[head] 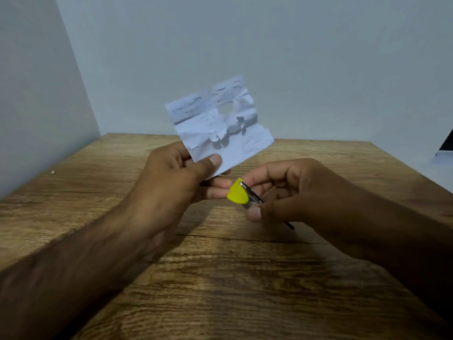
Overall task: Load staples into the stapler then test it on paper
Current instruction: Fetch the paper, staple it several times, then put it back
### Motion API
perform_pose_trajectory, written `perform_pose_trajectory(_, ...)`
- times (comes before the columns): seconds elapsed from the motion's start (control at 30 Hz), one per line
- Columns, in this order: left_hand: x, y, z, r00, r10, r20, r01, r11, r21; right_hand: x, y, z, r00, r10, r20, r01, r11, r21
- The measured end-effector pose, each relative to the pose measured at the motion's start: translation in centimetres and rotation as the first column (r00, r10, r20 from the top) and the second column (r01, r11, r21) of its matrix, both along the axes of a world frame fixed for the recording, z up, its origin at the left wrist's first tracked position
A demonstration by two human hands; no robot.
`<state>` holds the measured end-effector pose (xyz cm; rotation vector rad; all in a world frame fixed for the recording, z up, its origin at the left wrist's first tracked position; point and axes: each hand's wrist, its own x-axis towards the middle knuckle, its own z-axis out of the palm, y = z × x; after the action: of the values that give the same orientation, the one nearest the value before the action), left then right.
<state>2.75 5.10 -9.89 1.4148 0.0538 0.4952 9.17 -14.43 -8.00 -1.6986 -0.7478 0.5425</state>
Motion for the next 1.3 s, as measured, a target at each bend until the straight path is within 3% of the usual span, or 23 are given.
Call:
perform_pose_trajectory(0.3, -0.1, 0.1, -0.2, 0.992, -0.063, -0.11, 0.062, 0.998, -0.01, 0.0, -0.7, 0.9, 0.985, 0.141, 0.104, -0.108, 0.956, -0.274)
perform_pose_trajectory(0.47, -0.1, -0.1, -0.6, 0.976, -0.093, -0.199, 0.097, 0.995, 0.013, -0.2, -0.8, 1.0, 0.962, 0.211, 0.175, -0.144, 0.931, -0.335)
perform_pose_trajectory(0.83, -0.1, 0.0, -0.8, 0.963, -0.12, -0.242, 0.112, 0.993, -0.046, -0.8, -0.9, 1.2, 0.901, 0.369, 0.228, -0.212, 0.833, -0.511)
perform_pose_trajectory(1.1, -0.3, -0.4, -1.0, 0.948, -0.04, -0.315, 0.094, 0.983, 0.16, -0.7, -1.0, 1.1, 0.888, 0.396, 0.233, -0.226, 0.818, -0.528)
perform_pose_trajectory(1.3, -0.4, -0.4, -1.3, 0.928, 0.083, -0.364, 0.074, 0.914, 0.398, -0.5, -1.0, 0.8, 0.883, 0.412, 0.223, -0.245, 0.812, -0.529)
